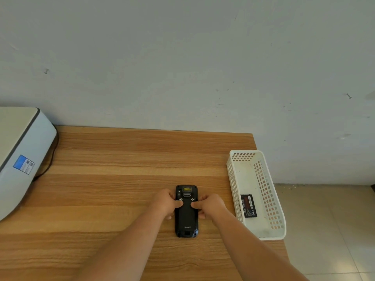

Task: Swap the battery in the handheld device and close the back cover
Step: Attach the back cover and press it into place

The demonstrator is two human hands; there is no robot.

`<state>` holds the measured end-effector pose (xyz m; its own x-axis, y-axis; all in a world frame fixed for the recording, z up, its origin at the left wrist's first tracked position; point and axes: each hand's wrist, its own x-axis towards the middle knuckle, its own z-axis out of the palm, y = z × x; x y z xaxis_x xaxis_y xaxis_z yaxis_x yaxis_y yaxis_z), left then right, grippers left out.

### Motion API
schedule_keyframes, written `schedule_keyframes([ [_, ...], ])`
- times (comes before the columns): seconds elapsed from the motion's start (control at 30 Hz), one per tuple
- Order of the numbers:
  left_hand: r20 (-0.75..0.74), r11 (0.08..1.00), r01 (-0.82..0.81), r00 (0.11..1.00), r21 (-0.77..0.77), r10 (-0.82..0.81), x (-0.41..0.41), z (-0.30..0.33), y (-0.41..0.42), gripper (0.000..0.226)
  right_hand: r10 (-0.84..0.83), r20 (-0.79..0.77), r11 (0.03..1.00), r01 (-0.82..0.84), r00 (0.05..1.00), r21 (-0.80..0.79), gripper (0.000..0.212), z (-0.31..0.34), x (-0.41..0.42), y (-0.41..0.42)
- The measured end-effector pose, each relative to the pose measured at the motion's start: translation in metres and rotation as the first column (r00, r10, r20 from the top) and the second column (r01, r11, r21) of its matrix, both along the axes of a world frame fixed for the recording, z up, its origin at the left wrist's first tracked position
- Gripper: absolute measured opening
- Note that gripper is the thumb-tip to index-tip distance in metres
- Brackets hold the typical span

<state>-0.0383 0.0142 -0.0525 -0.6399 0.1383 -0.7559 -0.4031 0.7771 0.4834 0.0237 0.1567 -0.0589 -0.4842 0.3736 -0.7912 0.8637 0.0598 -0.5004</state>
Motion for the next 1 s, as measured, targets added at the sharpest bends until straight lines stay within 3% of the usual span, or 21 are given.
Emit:
schedule_keyframes([
  [0.23,-0.007,0.998,0.025,1.000,-0.063,-0.025,-0.002,-0.001,0.004,0.021,0.027,0.022,0.999,-0.028,0.999,0.026,0.025,-0.001,-0.005,0.003],
  [0.33,-0.018,0.997,0.030,0.999,-0.071,-0.032,-0.001,-0.002,0.005,0.021,0.128,-0.018,0.984,-0.125,0.992,0.127,0.027,-0.001,-0.003,0.002],
  [0.47,-0.038,0.998,0.030,0.999,-0.051,-0.032,0.002,-0.001,0.002,0.020,0.446,-0.176,0.852,-0.356,0.877,0.384,0.029,0.004,0.006,0.004],
  [0.63,-0.044,0.999,0.033,0.998,-0.041,-0.035,0.004,0.003,0.004,0.019,0.679,-0.144,0.687,-0.554,0.720,0.470,0.027,0.009,0.003,0.005],
  [0.8,-0.040,0.999,0.043,0.998,-0.026,-0.044,0.005,0.006,0.006,0.015,0.736,-0.053,0.615,-0.633,0.675,0.470,0.035,0.011,-0.006,0.004],
  [1.0,-0.081,0.999,0.029,0.996,-0.031,-0.032,0.007,0.006,0.007,0.014,0.696,0.004,0.639,-0.622,0.718,0.453,0.037,0.009,-0.011,0.001],
])
